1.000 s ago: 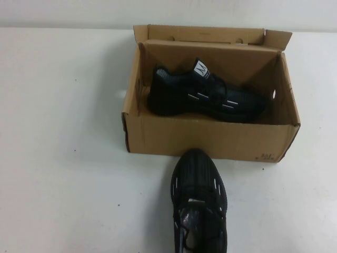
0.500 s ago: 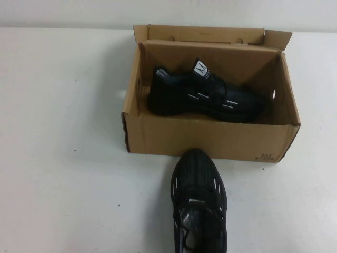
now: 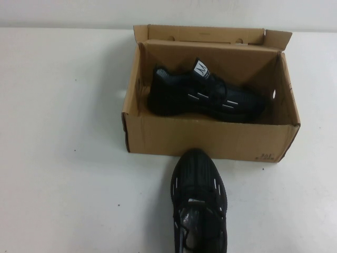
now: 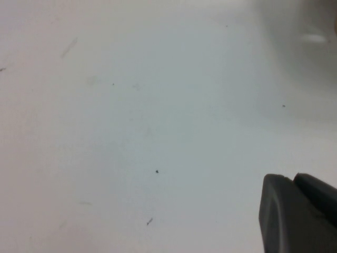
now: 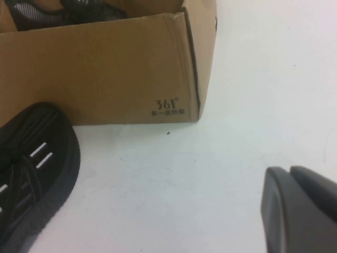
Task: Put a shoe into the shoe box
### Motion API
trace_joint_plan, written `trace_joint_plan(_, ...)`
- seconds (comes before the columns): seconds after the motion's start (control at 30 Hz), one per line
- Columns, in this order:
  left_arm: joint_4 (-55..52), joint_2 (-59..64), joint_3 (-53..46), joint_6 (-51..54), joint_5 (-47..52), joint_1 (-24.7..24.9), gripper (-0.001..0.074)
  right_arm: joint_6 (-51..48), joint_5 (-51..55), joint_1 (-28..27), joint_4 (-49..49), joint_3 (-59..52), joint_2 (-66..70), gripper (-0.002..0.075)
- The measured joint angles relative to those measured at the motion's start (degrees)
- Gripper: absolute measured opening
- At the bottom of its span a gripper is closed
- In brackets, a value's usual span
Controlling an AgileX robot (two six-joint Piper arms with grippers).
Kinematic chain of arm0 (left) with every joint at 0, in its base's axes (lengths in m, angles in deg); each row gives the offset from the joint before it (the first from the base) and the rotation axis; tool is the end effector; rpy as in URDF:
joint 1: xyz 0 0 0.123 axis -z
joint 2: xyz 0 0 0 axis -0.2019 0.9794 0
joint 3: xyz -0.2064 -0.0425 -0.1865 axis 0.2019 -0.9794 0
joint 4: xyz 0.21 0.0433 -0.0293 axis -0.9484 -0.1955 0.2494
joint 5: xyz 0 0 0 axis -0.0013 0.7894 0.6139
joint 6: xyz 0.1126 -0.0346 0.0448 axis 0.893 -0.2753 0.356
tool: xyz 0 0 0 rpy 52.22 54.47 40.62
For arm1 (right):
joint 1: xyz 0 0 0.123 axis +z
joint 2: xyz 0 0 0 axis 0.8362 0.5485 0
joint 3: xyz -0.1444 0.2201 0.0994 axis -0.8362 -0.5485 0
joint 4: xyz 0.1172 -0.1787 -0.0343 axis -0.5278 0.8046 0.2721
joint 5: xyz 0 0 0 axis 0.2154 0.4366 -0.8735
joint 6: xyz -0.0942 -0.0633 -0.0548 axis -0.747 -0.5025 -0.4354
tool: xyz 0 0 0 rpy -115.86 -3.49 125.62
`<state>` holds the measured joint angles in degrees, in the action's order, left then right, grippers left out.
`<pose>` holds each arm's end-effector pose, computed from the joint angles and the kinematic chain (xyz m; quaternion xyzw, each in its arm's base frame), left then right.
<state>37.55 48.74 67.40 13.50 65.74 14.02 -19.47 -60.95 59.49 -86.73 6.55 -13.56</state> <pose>0.0543 -0.0008 0.1638 0.0381 0.7992 0.0106 0.5997 0.0524 0.0195 0.1648 0.0151 0.7975 0.1247 0.5901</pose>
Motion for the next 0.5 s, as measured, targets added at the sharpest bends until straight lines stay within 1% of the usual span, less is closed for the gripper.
trace_joint_plan(0.1,0.0,0.0,0.0,0.0,-3.2,0.0,-0.0002,0.0,-1.0,0.0,0.0,0.0,0.0,-0.0016)
trace_joint_plan(0.23,0.1,0.0,0.0,0.0,-11.4,0.0,-0.0002,0.0,-6.1,0.0,0.0,0.0,0.0,-0.0016)
trace_joint_plan(0.4,0.1,0.0,0.0,0.0,-27.0,0.0,-0.0002,0.0,-18.8,0.0,-0.2,0.0,0.0,-0.0016)
trace_joint_plan(0.5,0.1,0.0,0.0,0.0,-36.7,0.0,-0.0002,0.0,-28.5,0.0,-0.5,0.0,0.0,-0.0016)
